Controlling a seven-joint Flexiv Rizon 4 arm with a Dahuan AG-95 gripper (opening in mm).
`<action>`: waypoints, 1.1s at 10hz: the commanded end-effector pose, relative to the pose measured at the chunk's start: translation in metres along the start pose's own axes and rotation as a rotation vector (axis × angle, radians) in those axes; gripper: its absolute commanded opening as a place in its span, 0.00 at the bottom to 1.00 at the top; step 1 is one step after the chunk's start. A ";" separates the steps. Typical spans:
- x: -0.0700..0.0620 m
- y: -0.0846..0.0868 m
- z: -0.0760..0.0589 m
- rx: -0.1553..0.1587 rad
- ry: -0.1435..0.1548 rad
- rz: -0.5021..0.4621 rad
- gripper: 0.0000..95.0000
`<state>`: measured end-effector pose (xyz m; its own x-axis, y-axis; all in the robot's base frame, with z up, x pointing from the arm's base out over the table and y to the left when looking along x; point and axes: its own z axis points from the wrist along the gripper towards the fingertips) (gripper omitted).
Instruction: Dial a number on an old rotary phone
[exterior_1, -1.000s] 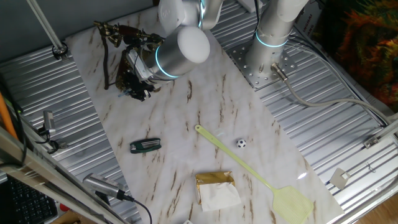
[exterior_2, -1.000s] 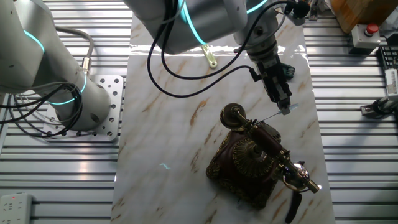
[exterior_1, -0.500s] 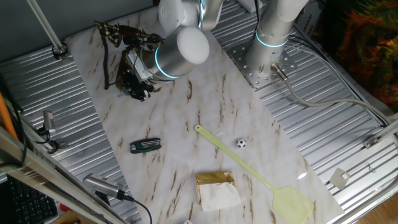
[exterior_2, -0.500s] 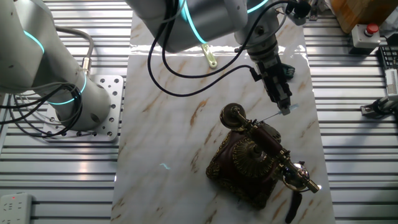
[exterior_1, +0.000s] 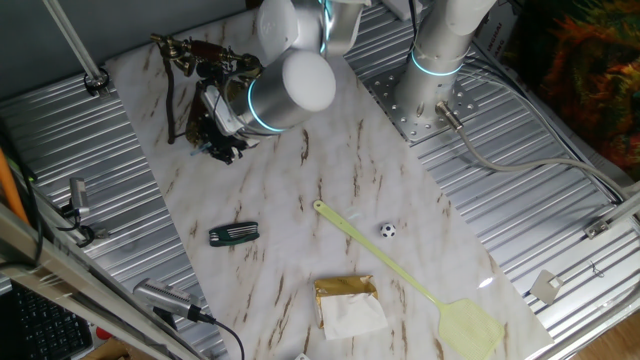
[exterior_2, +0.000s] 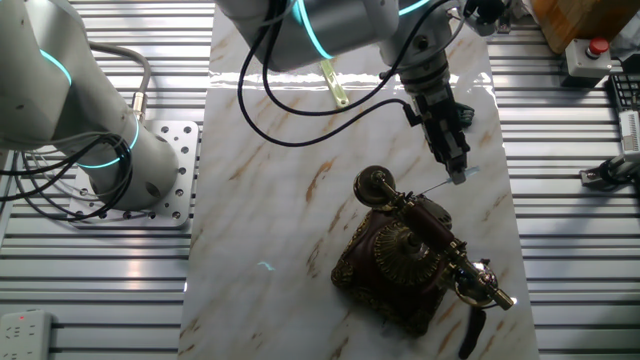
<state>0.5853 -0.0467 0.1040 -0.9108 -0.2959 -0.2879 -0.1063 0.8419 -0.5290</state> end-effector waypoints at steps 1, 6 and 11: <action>0.000 0.000 0.000 0.002 0.006 0.006 0.00; 0.000 0.000 0.000 0.004 -0.002 0.007 0.00; 0.000 0.000 0.000 0.006 0.001 0.014 0.00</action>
<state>0.5852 -0.0466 0.1042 -0.9130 -0.2844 -0.2926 -0.0921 0.8422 -0.5312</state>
